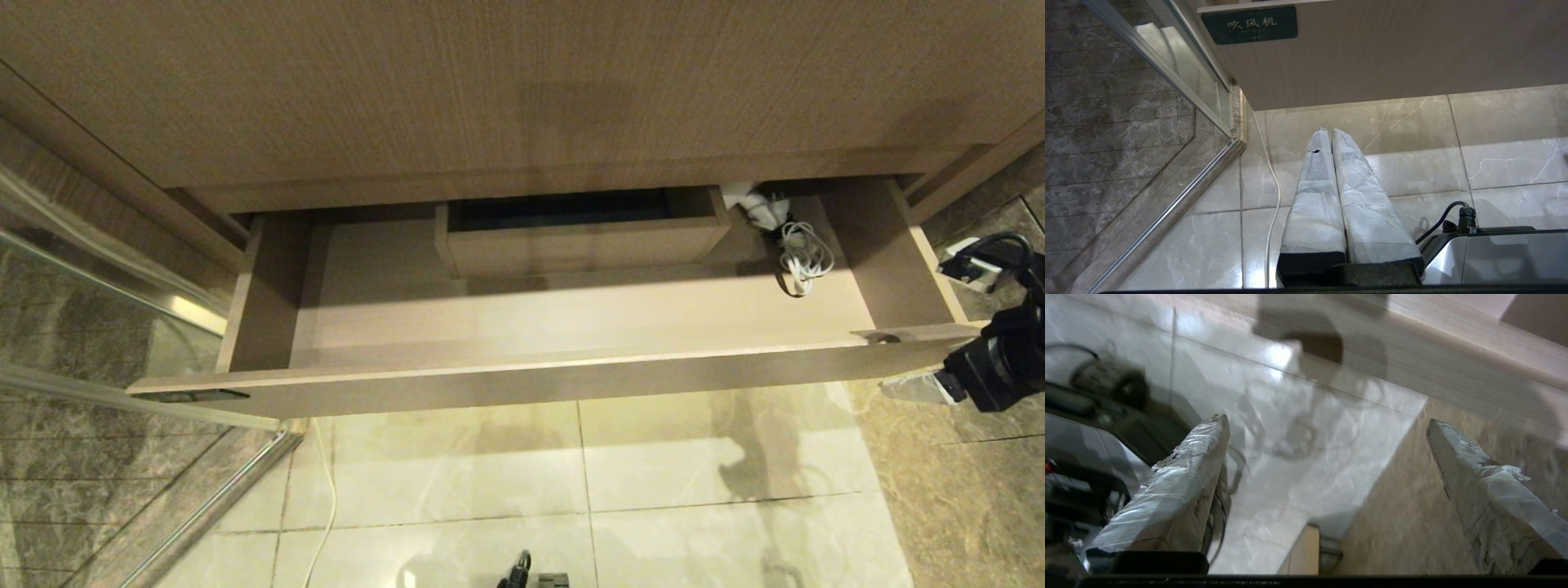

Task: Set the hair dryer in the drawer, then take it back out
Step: Pull open the drawer

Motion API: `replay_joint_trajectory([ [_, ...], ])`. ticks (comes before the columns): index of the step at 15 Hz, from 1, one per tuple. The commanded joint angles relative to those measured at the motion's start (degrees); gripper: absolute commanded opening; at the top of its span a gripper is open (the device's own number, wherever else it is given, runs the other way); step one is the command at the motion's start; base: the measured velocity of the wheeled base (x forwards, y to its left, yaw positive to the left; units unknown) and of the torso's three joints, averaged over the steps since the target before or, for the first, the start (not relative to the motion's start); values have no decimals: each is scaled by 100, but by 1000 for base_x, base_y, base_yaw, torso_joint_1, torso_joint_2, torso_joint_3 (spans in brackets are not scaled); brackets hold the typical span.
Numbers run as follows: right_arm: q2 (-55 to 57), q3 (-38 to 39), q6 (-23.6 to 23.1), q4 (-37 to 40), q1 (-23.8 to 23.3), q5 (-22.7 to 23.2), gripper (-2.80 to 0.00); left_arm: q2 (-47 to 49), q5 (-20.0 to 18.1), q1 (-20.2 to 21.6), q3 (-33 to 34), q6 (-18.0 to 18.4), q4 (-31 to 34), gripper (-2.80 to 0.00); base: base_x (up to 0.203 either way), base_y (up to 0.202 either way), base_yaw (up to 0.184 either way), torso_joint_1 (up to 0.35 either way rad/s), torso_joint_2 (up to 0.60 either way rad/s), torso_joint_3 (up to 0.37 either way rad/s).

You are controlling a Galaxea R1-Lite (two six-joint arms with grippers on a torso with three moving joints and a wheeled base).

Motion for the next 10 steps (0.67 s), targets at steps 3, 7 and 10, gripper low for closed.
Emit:
replay_joint_trajectory([
  [3, 561, -552, 472, -1145, 104, 289, 0, -2, -2, -4, 0, -4, 0, -280, 0, 0, 0, 0, 0, 0],
  [7, 1419, -1903, 1357, -2141, 212, 245, 0, -2, -2, -4, 5, 4, 0, -280, 0, 0, 0, 0, 0, 0],
  [10, 1325, -1884, 1533, -2392, 223, 243, 0, -2, -2, -1, 0, 0, 0, -280, 0, 0, 0, 0, 0, 0],
])
